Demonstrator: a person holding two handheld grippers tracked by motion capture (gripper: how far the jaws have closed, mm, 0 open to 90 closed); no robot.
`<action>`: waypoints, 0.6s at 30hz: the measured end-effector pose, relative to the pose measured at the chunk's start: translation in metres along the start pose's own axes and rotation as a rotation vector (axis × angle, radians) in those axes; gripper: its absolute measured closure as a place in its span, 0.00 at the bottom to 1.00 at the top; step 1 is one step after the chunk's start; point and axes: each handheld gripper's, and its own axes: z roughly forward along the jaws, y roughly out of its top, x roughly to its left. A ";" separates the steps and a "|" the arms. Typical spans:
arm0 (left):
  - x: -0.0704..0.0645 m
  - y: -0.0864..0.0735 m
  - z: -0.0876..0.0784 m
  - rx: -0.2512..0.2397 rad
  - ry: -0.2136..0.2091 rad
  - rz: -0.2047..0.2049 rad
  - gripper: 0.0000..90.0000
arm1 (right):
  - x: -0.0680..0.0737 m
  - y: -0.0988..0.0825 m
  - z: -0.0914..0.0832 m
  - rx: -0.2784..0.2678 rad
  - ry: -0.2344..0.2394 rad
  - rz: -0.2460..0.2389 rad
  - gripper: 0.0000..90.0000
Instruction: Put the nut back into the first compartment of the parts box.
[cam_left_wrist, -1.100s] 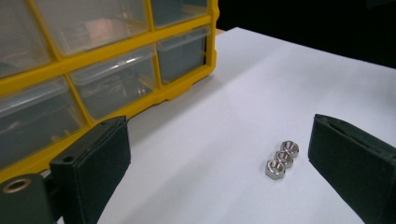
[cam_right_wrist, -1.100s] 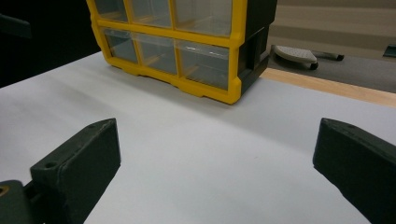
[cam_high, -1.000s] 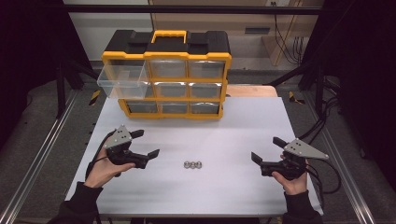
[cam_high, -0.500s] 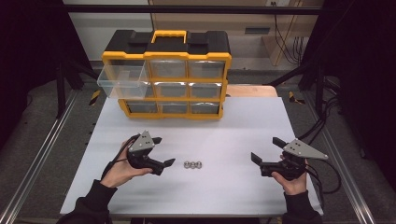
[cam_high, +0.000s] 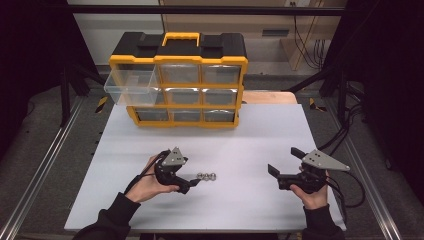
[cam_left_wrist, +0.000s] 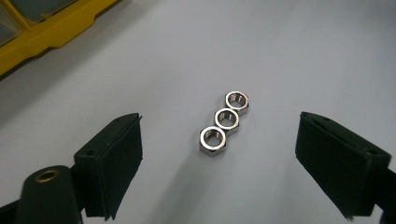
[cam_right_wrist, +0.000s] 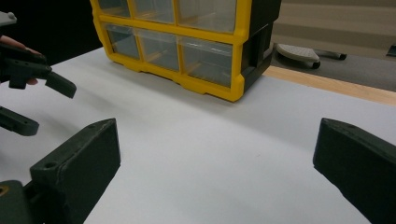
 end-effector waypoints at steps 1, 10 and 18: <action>0.000 0.000 0.000 0.000 0.000 0.000 0.17 | 0.000 0.000 0.000 0.000 0.001 0.000 0.01; 0.000 -0.001 0.018 0.065 0.010 -0.022 0.26 | 0.000 0.000 0.000 -0.001 0.003 0.000 0.01; 0.001 -0.007 0.031 0.081 0.042 -0.058 0.39 | 0.000 0.000 0.000 0.000 0.006 0.001 0.01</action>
